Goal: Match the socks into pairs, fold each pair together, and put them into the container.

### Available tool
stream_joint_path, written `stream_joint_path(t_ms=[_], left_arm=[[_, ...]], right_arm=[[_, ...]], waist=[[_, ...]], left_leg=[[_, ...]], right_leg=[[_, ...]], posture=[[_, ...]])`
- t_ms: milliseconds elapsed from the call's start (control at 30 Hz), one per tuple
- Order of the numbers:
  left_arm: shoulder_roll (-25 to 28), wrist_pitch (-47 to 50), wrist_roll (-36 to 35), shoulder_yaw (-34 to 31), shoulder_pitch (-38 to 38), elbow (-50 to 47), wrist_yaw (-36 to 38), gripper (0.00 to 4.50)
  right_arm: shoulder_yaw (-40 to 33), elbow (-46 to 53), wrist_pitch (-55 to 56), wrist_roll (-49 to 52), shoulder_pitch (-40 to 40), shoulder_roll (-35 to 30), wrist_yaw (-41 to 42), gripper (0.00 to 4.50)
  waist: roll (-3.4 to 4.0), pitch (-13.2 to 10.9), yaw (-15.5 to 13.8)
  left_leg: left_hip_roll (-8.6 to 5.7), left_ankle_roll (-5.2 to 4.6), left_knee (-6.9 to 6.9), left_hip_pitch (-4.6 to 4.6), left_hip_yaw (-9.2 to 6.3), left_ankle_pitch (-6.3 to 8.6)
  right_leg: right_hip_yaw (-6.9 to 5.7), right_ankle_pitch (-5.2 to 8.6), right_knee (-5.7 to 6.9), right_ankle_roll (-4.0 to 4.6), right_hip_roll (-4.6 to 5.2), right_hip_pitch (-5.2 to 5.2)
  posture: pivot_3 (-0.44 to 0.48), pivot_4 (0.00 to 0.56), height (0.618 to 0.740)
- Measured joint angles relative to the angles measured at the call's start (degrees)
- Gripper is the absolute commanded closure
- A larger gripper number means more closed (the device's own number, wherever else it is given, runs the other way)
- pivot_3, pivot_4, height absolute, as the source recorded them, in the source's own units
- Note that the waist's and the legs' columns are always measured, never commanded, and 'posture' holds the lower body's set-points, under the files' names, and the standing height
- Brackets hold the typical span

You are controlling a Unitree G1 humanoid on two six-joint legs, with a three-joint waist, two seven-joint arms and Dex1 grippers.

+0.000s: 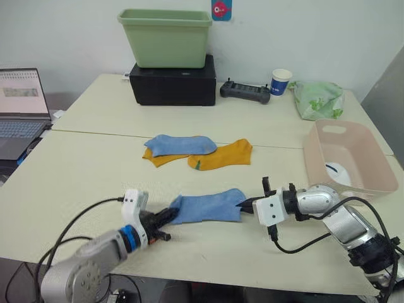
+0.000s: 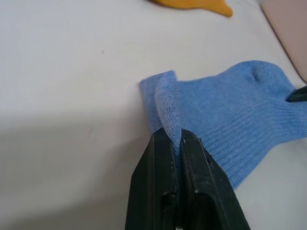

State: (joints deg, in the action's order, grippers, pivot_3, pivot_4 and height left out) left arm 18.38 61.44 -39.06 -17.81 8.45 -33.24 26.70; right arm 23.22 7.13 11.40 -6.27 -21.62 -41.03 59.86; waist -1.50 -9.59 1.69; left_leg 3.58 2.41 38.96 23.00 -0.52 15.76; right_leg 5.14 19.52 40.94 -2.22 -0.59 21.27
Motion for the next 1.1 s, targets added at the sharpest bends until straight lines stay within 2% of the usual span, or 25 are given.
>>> stream_joint_path(t_ms=[200, 333, 367, 533, 633, 700, 733, 767, 800, 900, 1000, 1100], left_arm=[[0.1, -3.9, 1.1, 4.1, 0.7, -0.4, -1.2, 4.45], [0.5, -4.5, 1.1, 4.3, -0.6, 0.7, -2.5, 3.56], [0.7, -4.4, 1.1, 4.3, -1.1, 1.4, -2.7, 3.27], [5.3, -5.7, 1.1, 5.1, -1.5, 1.8, -0.3, 1.68], [11.5, -9.1, 2.5, 5.7, -0.6, 1.8, 3.5, 0.78], [15.8, -11.7, 3.0, 3.7, 0.8, 1.8, 6.7, 0.17], [17.7, -13.4, 3.4, 3.0, 1.4, 1.8, 8.4, 0.00], [19.1, -15.1, 4.1, 2.3, 1.8, 1.9, 9.7, 0.00], [21.1, -18.1, 5.2, 1.8, 2.5, 1.9, 12.0, 0.00], [28.1, -31.0, 10.9, 1.4, 4.9, 3.2, 21.1, 0.00], [35.3, -47.1, 19.2, 4.1, 6.6, 5.8, 30.9, 0.00], [34.6, -57.7, 25.3, 10.5, 3.2, 10.5, 33.5, 0.00]], right_arm=[[0.6, -0.4, -2.1, -0.5, 0.3, -0.7, 2.1, 4.50], [0.5, 0.8, -4.3, -0.5, 1.7, -2.8, 3.8, 4.50], [0.2, 1.5, -5.1, -0.4, 2.4, -3.2, 3.8, 4.03], [-1.8, 6.3, -11.3, 1.5, 5.1, -4.2, 4.3, 2.49], [-3.3, 10.9, -17.4, 5.2, 7.1, -5.4, 5.6, 1.49], [-5.6, 13.7, -21.2, 7.8, 8.5, -6.5, 6.1, 0.83], [-6.5, 14.8, -22.5, 8.5, 8.8, -6.7, 6.1, 0.50], [-7.1, 15.6, -23.4, 9.3, 8.9, -6.9, 6.1, 0.16], [-7.9, 16.8, -24.6, 10.2, 9.3, -6.9, 6.0, 0.03], [-9.2, 19.0, -25.7, 12.0, 10.4, -6.8, 5.2, 0.03], [-9.5, 20.0, -25.7, 12.1, 11.9, -6.9, 4.9, 0.03], [-9.3, 20.6, -26.1, 12.1, 12.1, -6.9, 4.7, 0.03]], waist=[[0.00, 0.0, 0.0], [0.00, 0.0, 0.0], [0.00, 0.0, 0.0], [0.01, 0.0, 0.1], [0.02, 0.0, 0.1], [0.03, 0.0, 0.1], [0.03, 0.0, 0.1], [0.04, 0.0, 0.1], [0.05, 0.0, 0.1], [0.04, -0.1, 0.0], [0.14, -0.1, 0.0], [0.18, -0.2, 0.0]], left_leg=[[0.00, -0.01, -0.01, -0.05, 0.00, 0.01], [0.00, -0.02, -0.02, -0.06, -0.05, 0.02], [0.00, -0.02, -0.02, -0.05, -0.05, 0.02], [0.00, -0.03, -0.04, -0.07, -0.10, 0.02], [0.01, -0.03, -0.06, -0.06, -0.15, 0.02], [0.02, -0.03, -0.08, -0.05, -0.15, 0.03], [0.02, -0.03, -0.08, -0.06, -0.15, 0.03], [0.01, -0.03, -0.08, -0.07, -0.13, 0.03], [0.01, -0.03, -0.09, -0.06, -0.12, 0.03], [0.01, -0.03, -0.11, -0.06, -0.08, 0.03], [0.00, -0.03, -0.16, -0.07, 0.12, 0.04], [0.03, -0.04, -0.16, -0.05, 0.57, 0.04]], right_leg=[[-0.02, 0.00, -0.03, 0.01, -0.08, -0.06], [-0.04, 0.00, -0.03, 0.01, -0.10, -0.06], [-0.03, 0.00, -0.03, 0.01, -0.10, -0.06], [-0.03, 0.01, -0.02, 0.01, -0.13, -0.05], [-0.03, 0.03, -0.02, 0.05, -0.16, -0.03], [-0.04, 0.03, -0.02, 0.06, -0.15, -0.02], [-0.04, 0.03, -0.03, 0.06, -0.15, -0.02], [-0.04, 0.03, -0.03, 0.06, -0.15, -0.02], [-0.04, 0.04, -0.03, 0.07, -0.14, -0.02], [-0.05, 0.10, -0.06, 0.18, -0.14, 0.01], [-0.01, 0.13, -0.08, 0.23, -0.11, 0.03], [0.06, 0.13, -0.07, 0.22, -0.11, 0.08]], posture=[[0.000, 0.150, 0.696], [0.000, 0.150, 0.696], [0.000, 0.150, 0.696], [0.000, 0.150, 0.696], [0.000, 0.150, 0.696], [0.000, 0.150, 0.696], [0.000, 0.150, 0.696], [0.000, 0.150, 0.696], [0.000, 0.150, 0.696], [0.000, 0.150, 0.696], [0.000, 0.150, 0.696], [0.000, 0.150, 0.696]])
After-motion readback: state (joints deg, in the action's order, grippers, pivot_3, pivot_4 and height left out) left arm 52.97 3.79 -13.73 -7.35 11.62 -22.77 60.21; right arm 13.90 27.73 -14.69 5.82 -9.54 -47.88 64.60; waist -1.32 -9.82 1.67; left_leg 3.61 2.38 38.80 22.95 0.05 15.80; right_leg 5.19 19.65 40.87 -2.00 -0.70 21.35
